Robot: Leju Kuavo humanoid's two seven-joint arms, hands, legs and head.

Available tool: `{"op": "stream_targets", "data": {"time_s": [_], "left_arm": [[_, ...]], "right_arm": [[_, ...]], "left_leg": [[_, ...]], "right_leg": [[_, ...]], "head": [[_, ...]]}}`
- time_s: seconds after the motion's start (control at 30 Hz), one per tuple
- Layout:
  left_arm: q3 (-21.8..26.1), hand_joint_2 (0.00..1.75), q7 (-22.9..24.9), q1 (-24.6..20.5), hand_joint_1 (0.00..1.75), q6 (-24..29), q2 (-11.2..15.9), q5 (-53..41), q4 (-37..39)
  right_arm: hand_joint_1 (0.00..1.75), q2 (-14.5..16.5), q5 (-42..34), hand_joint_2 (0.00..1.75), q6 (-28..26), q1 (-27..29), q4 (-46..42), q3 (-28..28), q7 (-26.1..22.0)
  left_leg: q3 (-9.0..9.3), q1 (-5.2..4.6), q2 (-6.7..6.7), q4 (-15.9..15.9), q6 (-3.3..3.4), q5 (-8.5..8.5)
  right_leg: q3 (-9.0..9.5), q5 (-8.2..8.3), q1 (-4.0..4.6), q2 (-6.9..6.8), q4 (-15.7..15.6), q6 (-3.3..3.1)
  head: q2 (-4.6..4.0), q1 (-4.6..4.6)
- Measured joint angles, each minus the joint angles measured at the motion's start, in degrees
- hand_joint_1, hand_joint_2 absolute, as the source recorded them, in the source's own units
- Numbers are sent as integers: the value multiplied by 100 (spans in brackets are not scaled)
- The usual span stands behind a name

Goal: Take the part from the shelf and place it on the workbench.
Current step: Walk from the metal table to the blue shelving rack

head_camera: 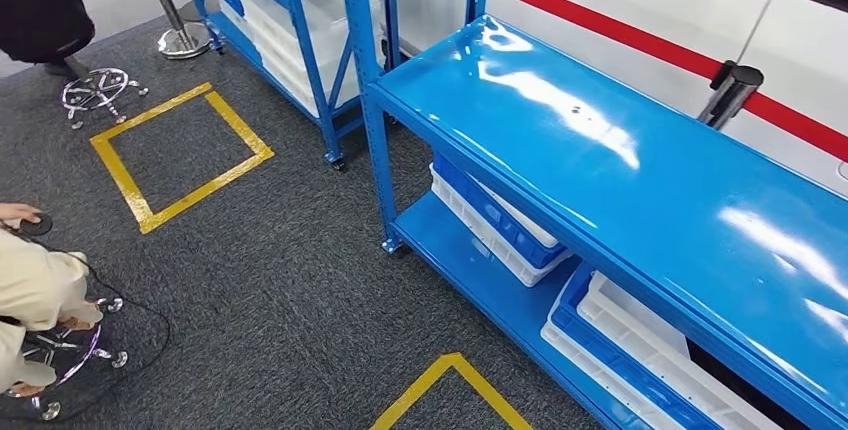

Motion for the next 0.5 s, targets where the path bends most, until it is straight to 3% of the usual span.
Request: {"op": "stream_targets", "data": {"time_s": [0.07,0.13,0.2,0.27,0.3,0.33,0.37,0.43,0.5], "left_arm": [[10,0,2,-23,0,4,-4,2,0],[16,0,3,-40,0,5,-10,4,0],[24,0,3,-37,0,6,-11,5,0],[28,0,4,-26,0,7,-11,5,0],[30,0,4,-21,0,8,-11,6,0],[31,0,5,-17,0,8,-11,6,0],[31,0,5,-16,0,8,-10,7,0],[32,0,5,-14,0,9,-2,7,0],[32,0,5,-16,0,10,8,6,1]], "right_arm": [[0,2,8,0,0,0,0,0,4],[0,-3,11,0,0,3,0,0,12],[0,0,17,0,0,2,0,0,18],[0,4,24,0,0,4,0,0,19],[0,4,26,0,0,9,0,0,20],[0,1,27,0,0,13,0,0,21],[0,-1,27,0,0,16,0,0,22],[0,7,28,0,0,12,0,0,24],[0,14,32,0,-1,8,0,1,25]], "left_leg": [[55,28,80,-11,-63,-28],[11,79,-81,178,-117,-195],[-277,98,-401,832,-132,-583],[-640,90,-540,1551,-118,-866],[-724,86,-559,1674,-98,-841],[-708,82,-579,1579,-66,-702],[-599,76,-622,1290,-25,-486],[-282,63,-884,532,69,-90],[-126,36,-1057,158,115,28]], "right_leg": [[-5,7,8,129,-4,-109],[8,25,-9,248,-18,-204],[24,40,-2,366,-22,-270],[23,43,38,499,-20,-294],[29,43,58,578,-19,-294],[39,43,75,660,-19,-294],[51,44,87,743,-18,-294],[63,47,111,887,-12,-286],[39,60,115,993,-6,-260]], "head": [[0,-22],[0,-39],[-1,-62],[-1,-64],[-1,-64],[-1,-62],[-1,-62],[-1,-60],[-1,-61]]}}
